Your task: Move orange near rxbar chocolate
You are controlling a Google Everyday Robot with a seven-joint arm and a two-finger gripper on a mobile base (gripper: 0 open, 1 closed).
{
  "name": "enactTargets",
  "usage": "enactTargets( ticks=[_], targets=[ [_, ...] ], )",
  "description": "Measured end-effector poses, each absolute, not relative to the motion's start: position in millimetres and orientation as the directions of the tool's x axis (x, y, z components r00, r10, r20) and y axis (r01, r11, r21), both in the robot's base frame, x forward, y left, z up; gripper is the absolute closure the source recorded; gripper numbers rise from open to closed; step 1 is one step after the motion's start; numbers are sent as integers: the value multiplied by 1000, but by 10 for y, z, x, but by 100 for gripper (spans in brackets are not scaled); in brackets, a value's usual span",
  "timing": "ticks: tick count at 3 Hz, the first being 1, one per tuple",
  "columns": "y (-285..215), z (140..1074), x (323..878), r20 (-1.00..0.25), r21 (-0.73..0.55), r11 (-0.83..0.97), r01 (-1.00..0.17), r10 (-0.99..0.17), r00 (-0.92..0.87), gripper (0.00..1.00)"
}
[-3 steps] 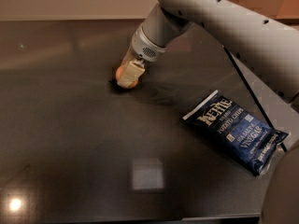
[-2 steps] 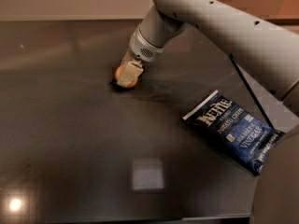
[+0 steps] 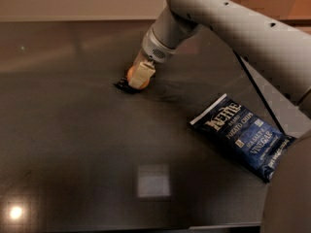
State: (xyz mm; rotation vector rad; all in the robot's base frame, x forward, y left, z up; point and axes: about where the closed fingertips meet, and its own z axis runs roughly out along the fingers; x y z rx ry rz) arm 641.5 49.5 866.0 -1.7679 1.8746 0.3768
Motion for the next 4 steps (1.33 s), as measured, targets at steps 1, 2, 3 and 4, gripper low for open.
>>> enactTargets(
  ticks=[1, 2, 3, 4],
  targets=[
    [347, 8657, 6439, -554, -152, 130, -980, -832, -24, 100],
    [211, 8642, 6449, -555, -146, 149, -978, -831, -44, 100],
    [166, 8580, 6434, -548, -131, 148, -980, -835, -53, 84],
    [175, 8556, 6407, -548, -122, 136, -983, -835, -48, 60]
  ],
)
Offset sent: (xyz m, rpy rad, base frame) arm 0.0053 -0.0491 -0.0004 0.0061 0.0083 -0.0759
